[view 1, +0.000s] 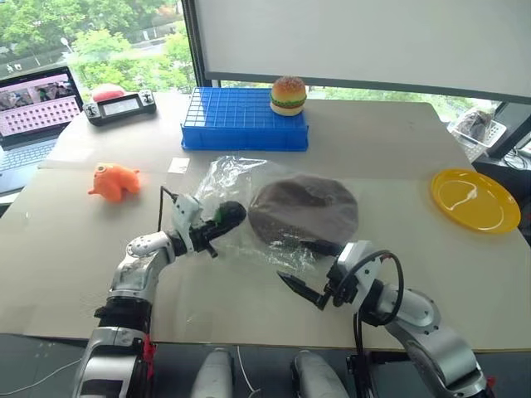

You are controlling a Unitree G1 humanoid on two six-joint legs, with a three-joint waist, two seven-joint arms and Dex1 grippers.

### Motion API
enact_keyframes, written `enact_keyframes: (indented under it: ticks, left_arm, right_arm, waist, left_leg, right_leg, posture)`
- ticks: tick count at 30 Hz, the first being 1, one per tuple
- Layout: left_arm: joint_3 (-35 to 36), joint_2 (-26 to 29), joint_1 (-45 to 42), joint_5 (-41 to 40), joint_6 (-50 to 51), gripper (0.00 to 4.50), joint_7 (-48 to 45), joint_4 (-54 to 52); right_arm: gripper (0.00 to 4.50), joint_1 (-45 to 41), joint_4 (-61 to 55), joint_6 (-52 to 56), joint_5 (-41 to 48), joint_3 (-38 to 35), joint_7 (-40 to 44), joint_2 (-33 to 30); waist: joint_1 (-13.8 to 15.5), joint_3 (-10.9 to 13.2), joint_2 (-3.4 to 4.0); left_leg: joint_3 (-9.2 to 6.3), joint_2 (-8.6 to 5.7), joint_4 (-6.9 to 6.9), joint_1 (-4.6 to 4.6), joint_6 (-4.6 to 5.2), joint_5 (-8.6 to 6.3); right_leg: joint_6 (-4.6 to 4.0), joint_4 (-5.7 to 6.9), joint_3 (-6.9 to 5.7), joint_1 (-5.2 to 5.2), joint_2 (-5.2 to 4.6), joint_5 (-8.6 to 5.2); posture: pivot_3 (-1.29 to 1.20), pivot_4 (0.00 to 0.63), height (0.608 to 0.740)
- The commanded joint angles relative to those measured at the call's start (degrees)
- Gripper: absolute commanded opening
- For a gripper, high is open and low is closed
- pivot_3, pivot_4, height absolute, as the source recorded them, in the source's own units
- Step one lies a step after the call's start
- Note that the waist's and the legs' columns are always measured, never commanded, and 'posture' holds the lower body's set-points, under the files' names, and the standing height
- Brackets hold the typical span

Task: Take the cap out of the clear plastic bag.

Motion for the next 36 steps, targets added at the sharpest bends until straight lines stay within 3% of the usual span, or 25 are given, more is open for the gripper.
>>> enact_keyframes:
  ticks: [1, 11, 16, 20, 25, 31, 36]
  left_arm:
    - [8.07, 1.56, -6.91, -4.69, 3.35, 0.48, 4.42, 7.41]
    - [12.86, 5.70, -24.69, -2.76, -0.21, 0.48, 6.07, 33.57]
    - [9.19, 3.66, -25.64, -0.56, -0.46, 0.48, -0.41, 35.13]
    - [2.44, 2.23, -17.75, -0.82, 6.58, 0.48, -10.47, 23.09]
    - [-1.66, 4.08, -4.00, -3.52, 14.77, 0.48, -14.66, 3.62]
    - [4.54, 6.27, 7.27, -10.83, 23.31, 0.48, -8.91, -14.55]
    - [8.32, 5.41, 9.24, -14.20, 25.64, 0.48, -4.12, -19.19]
  right_arm:
    - [4.50, 0.53, -0.87, -1.85, 0.01, 0.13, 1.42, 0.56]
    - [4.50, 1.76, 0.62, -3.19, -2.21, -0.36, 2.20, 1.34]
    - [4.50, 1.34, 1.10, -3.10, -3.76, -0.91, 1.46, 1.51]
    - [4.50, 1.00, 1.45, -2.93, -4.08, -1.75, 1.26, 1.89]
    - [4.50, 1.24, 1.44, -2.85, -3.68, -2.85, 1.88, 1.41]
    - [4.50, 1.63, 2.24, -3.02, -2.78, -5.69, 3.38, -0.09]
    - [4.50, 0.51, 3.36, -3.03, -2.76, -6.04, 4.10, 0.30]
  waist:
    - [-0.03, 0.00, -0.01]
    - [-0.64, 0.08, -0.19]
    - [-0.58, 0.08, -0.20]
    - [-0.56, 0.08, -0.19]
    - [-1.47, 0.08, -0.18]
    - [-1.37, 0.07, -0.17]
    - [-1.21, 0.07, -0.17]
  left_leg:
    - [0.00, 0.00, 0.02, 0.00, 0.00, 0.00]
    - [-0.08, -0.03, 0.04, -0.09, 0.00, 0.00]
    - [-0.07, -0.05, 0.02, -0.11, 0.00, -0.01]
    - [-0.06, -0.05, 0.02, -0.11, -0.01, 0.00]
    - [-0.05, -0.02, 0.01, -0.10, -0.01, 0.00]
    - [0.00, 0.01, -0.01, 0.04, -0.01, 0.00]
    - [0.00, 0.01, -0.01, 0.06, -0.01, 0.00]
  right_leg:
    - [0.01, 0.01, 0.00, 0.00, 0.00, 0.00]
    - [0.02, 0.00, -0.09, -0.03, 0.00, 0.00]
    - [-0.02, -0.03, -0.09, -0.02, -0.02, 0.01]
    - [-0.21, -0.01, -0.08, -0.02, -0.02, 0.12]
    - [-0.38, 0.05, -0.05, -0.04, -0.01, 0.22]
    - [-0.37, 0.08, 0.02, 0.03, -0.02, 0.21]
    - [-0.34, 0.06, 0.02, 0.04, -0.02, 0.20]
  posture:
    - [0.00, 0.150, 0.735]
    - [0.00, 0.150, 0.735]
    - [0.00, 0.150, 0.735]
    - [0.00, 0.150, 0.735]
    - [0.00, 0.150, 0.735]
    - [0.00, 0.150, 0.735]
    - [0.00, 0.150, 0.735]
